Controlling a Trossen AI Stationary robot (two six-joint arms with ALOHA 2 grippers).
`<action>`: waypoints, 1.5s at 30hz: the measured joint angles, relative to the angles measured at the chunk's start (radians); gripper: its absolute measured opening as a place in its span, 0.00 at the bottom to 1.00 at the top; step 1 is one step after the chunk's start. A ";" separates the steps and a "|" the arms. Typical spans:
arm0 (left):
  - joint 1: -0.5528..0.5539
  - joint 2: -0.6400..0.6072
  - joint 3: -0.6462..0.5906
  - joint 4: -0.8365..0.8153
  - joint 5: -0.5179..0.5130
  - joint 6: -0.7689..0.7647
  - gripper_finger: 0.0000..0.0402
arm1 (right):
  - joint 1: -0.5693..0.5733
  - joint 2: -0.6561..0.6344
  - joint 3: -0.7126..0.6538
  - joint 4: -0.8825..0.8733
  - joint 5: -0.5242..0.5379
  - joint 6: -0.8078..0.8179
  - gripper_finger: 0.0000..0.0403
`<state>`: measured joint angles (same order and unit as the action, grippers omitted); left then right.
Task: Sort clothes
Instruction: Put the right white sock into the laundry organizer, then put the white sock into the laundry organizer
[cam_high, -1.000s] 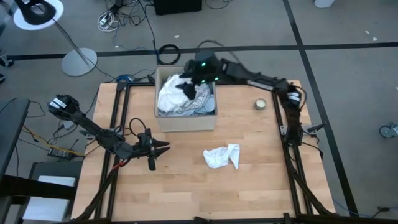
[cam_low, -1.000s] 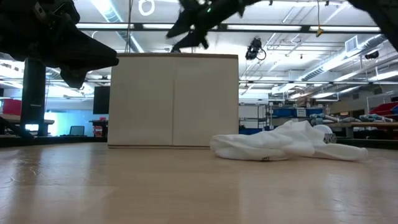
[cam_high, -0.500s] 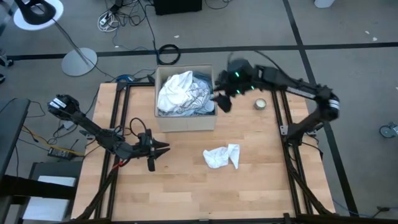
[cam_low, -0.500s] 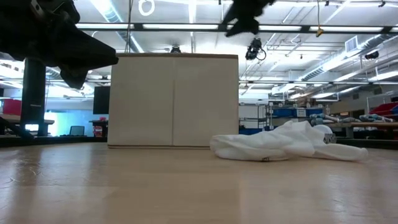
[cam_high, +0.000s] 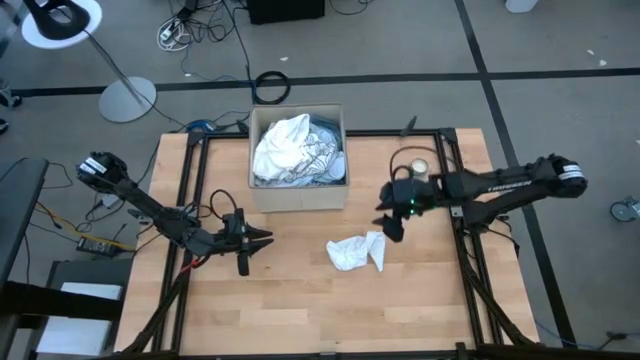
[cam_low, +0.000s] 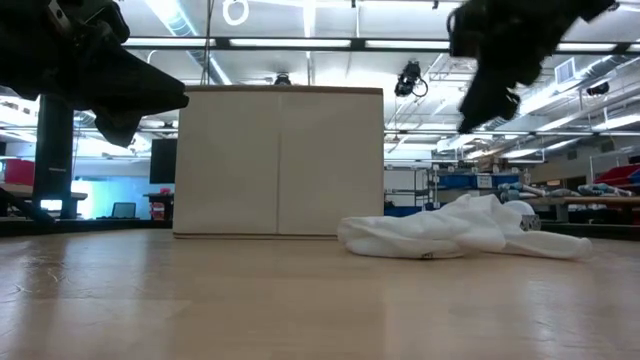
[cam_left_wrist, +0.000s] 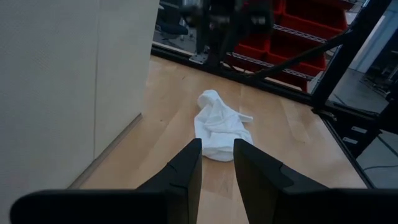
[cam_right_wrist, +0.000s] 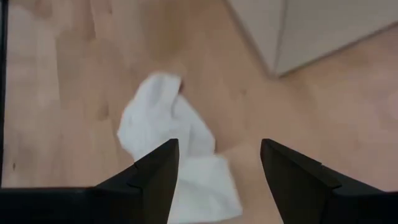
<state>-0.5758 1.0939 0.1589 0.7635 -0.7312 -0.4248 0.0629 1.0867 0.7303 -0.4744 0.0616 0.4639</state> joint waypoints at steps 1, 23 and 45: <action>0.000 0.000 0.000 0.000 0.000 0.000 0.25 | 0.013 0.004 -0.029 0.025 0.000 0.013 0.57; 0.000 0.000 0.000 -0.037 0.000 -0.032 0.25 | 0.057 0.186 -0.234 0.216 0.093 0.055 0.56; 0.000 0.000 0.000 -0.042 -0.001 -0.033 0.25 | 0.053 0.122 -0.020 0.121 0.017 -0.122 0.02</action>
<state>-0.5758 1.0938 0.1589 0.7215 -0.7319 -0.4580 0.1164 1.2084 0.7102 -0.3532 0.0788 0.3420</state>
